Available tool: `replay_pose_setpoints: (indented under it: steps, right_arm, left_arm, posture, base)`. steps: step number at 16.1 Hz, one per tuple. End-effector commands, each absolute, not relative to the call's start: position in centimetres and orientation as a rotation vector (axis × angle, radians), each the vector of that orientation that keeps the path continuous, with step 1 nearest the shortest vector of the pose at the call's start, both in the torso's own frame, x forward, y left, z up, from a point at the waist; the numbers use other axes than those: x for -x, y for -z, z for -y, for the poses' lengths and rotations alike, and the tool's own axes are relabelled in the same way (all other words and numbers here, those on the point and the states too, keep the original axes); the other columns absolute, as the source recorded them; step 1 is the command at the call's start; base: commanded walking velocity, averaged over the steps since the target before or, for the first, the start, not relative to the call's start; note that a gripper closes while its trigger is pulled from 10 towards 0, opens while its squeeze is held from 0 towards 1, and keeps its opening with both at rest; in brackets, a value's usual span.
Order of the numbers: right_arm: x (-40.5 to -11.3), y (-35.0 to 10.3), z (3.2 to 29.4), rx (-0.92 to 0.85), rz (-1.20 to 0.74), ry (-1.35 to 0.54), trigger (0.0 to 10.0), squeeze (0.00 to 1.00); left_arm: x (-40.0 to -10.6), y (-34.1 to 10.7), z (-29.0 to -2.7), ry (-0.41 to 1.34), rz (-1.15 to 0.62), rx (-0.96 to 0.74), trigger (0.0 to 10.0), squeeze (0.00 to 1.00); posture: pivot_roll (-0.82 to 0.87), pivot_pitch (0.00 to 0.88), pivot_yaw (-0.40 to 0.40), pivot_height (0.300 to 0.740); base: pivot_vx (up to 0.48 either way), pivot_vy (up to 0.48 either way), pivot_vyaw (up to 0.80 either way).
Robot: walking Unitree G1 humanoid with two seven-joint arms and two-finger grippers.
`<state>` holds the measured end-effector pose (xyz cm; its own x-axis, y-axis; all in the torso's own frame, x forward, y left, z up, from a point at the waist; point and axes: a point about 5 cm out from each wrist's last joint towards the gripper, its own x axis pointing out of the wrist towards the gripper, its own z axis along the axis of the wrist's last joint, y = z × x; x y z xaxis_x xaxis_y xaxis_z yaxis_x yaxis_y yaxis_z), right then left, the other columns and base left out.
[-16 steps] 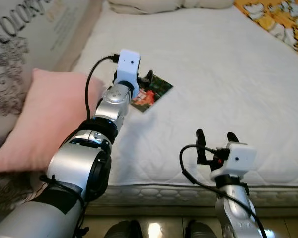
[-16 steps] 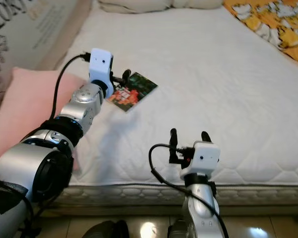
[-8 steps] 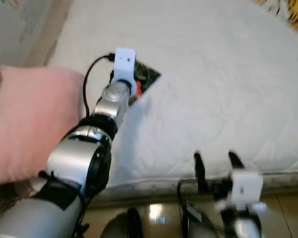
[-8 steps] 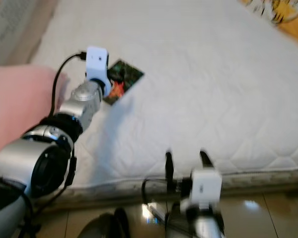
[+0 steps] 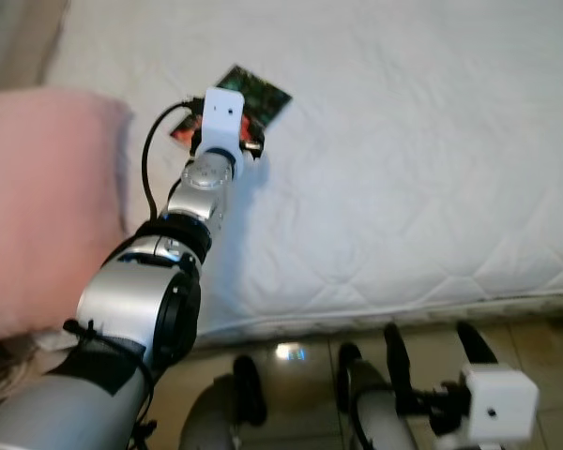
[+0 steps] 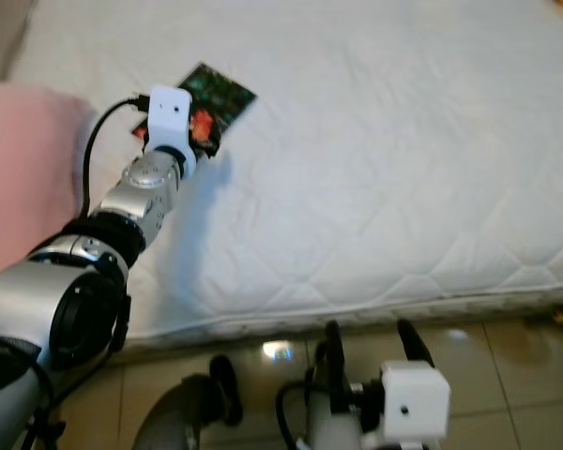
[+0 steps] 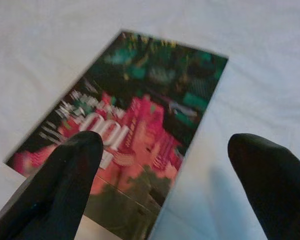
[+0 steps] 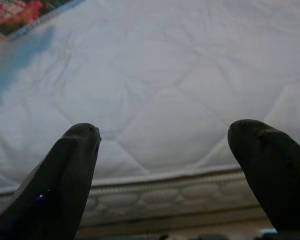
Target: Clean up the room
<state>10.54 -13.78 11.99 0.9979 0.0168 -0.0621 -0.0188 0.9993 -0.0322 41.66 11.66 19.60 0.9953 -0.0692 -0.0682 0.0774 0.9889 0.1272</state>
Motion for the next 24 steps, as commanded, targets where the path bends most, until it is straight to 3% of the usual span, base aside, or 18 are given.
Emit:
replay_pose_setpoints:
  steps: [1,7,16,17,18,21,24]
  right_arm:
    - [-9.7,-12.2,13.6,0.032,-0.095,-0.02,10.0,0.0]
    - [-8.8,-12.6,13.5,0.029,-0.134,-0.026,10.0,0.0]
    - [-9.1,-12.6,13.8,0.033,-0.139,-0.025,10.0,0.0]
    - [-9.1,-12.6,13.8,0.034,-0.139,-0.026,10.0,0.0]
    - [-9.1,-12.6,13.8,0.035,-0.138,-0.027,10.0,0.0]
    - [-9.1,-12.6,13.8,0.038,-0.143,-0.032,10.0,0.0]
    - [-9.0,-12.6,13.7,0.038,-0.15,-0.037,10.0,0.0]
  left_arm:
    - [-41.3,-18.2,-12.1,0.056,-0.112,-0.143,10.0,0.0]
    - [-41.1,-17.2,-13.0,0.009,-0.131,-0.252,10.0,0.0]
    - [-41.0,-17.4,-14.4,-0.103,-0.102,-0.378,10.0,0.0]
    - [-41.0,-17.3,-14.4,-0.095,-0.107,-0.363,2.2,0.0]
    - [-41.0,-17.1,-14.4,-0.091,-0.112,-0.36,0.0,0.0]
    - [-40.8,-16.9,-14.4,-0.103,-0.096,-0.459,0.0,0.0]
    - [-40.6,-16.2,-14.3,-0.105,-0.12,-0.449,0.0,0.0]
  posture:
    - [-0.52,0.44,0.061,0.74]
    - [-0.53,0.483,0.045,0.74]
    - [-0.53,0.471,0.035,0.74]
    - [-0.53,0.469,0.034,0.74]
    - [-0.53,0.468,0.033,0.74]
    - [-0.54,0.471,0.027,0.74]
    - [-0.54,0.477,0.023,0.74]
  base:
    - [0.0,0.0,0.0]
    - [0.0,0.0,0.0]
    - [0.0,0.0,0.0]
    - [0.0,0.0,0.0]
    - [0.0,0.0,0.0]
    - [0.0,0.0,0.0]
    - [0.0,0.0,0.0]
